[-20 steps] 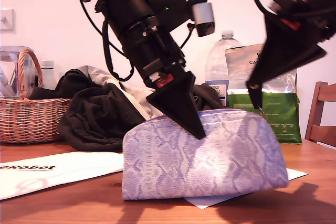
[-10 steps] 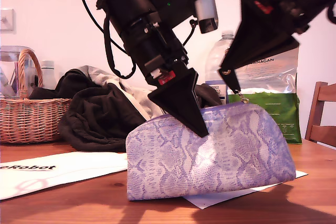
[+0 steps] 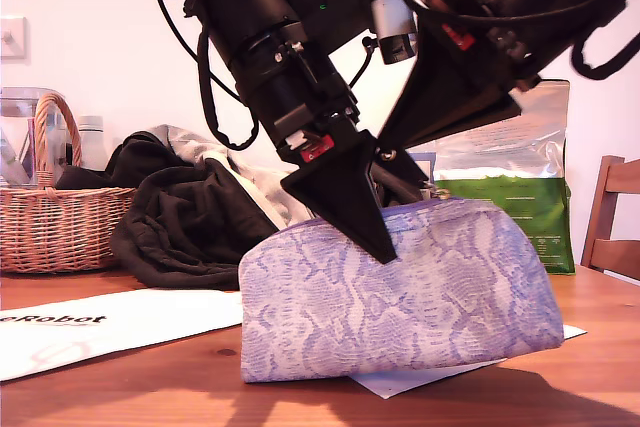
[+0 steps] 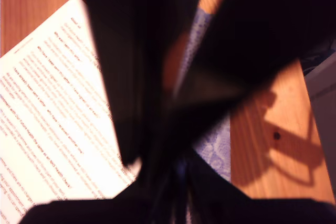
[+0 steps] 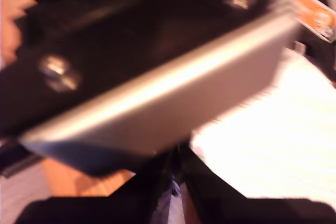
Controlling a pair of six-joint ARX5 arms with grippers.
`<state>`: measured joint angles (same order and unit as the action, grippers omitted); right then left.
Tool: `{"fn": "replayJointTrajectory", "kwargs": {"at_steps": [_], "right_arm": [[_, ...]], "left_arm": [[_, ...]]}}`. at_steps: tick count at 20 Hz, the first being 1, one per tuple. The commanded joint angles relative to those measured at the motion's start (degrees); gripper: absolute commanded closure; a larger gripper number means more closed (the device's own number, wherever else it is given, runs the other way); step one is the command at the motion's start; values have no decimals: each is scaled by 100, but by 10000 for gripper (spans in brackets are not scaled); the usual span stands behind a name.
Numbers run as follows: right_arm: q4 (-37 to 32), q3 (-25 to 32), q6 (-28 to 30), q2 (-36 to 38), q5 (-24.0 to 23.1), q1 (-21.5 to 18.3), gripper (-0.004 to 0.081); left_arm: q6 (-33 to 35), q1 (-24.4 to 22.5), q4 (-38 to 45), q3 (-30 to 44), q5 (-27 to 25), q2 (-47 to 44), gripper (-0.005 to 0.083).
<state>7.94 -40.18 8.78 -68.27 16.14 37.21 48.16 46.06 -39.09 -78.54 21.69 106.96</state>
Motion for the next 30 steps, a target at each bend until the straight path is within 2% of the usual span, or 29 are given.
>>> {"fn": "replayJointTrajectory", "kwargs": {"at_steps": [1,5,9,13,15,19,21,23,24,26,28,30], "right_arm": [[-389,-111,-44,7,173,107,783],[-170,-111,-42,7,81,101,777],[328,-111,26,7,-221,101,557],[723,-111,24,9,-240,96,506],[826,-118,26,57,-417,83,474],[1073,-120,74,455,-450,26,469],[1467,-120,341,697,-452,26,467],[2006,-120,841,822,-459,20,435],[2258,-120,920,817,-459,4,422],[2603,-118,1460,723,-442,-28,392],[2625,-118,1707,549,-431,-50,381],[2529,-118,1720,404,-415,-234,379]], "left_arm": [[13,120,17,83,31,149,795],[-2,118,13,83,28,149,795],[-15,107,17,83,28,149,795],[-15,107,33,83,28,149,795],[-13,107,20,83,26,149,795],[-13,103,17,83,26,149,795],[-13,92,26,83,26,149,795],[-13,83,44,83,26,149,795],[-13,74,44,83,24,149,795],[-13,72,39,83,26,149,795],[-13,72,13,83,24,149,795],[-13,72,-4,83,24,149,795]]}}
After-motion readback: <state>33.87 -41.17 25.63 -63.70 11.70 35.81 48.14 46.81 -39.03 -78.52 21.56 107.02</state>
